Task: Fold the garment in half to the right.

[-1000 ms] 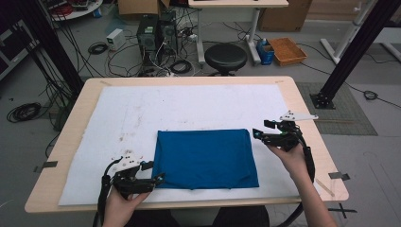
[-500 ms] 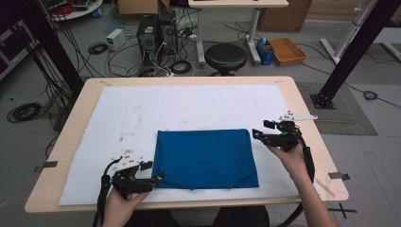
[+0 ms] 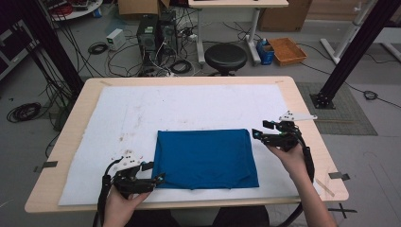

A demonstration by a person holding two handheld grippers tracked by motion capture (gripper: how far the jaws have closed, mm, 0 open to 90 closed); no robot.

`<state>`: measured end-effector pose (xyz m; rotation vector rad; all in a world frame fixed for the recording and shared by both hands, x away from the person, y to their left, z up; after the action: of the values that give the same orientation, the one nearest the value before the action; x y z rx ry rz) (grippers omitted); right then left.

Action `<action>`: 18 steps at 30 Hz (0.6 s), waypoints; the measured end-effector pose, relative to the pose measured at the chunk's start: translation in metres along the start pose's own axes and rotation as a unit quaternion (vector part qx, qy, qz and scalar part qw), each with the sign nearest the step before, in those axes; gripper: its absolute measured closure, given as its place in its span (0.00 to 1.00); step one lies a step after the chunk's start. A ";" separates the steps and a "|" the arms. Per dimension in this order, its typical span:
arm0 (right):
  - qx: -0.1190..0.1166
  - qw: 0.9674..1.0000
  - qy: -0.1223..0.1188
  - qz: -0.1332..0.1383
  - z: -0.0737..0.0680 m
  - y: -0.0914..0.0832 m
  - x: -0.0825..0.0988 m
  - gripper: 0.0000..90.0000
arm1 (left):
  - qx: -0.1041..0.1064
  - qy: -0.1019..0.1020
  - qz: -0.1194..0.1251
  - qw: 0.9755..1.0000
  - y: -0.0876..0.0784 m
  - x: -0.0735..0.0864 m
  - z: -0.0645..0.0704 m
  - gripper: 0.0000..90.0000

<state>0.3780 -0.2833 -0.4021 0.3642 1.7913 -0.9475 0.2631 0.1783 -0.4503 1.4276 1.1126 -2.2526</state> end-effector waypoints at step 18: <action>-0.001 1.000 0.001 -0.001 -0.002 0.001 -0.001 0.36 | -0.021 -0.002 -0.013 1.000 -0.001 0.002 -0.002 0.37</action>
<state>0.3778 -0.2810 -0.4011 0.3622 1.7940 -0.9458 0.2626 0.1808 -0.4522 1.3989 1.1755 -2.2359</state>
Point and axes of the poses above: each handheld gripper's, and its own axes: y roughly forward along the jaws, x roughly out of its underside, z roughly to its right, the point moved 2 cm from there along y, roughly forward along the jaws, and after that the axes turned 3 degrees about z, right-handed, at the moved point
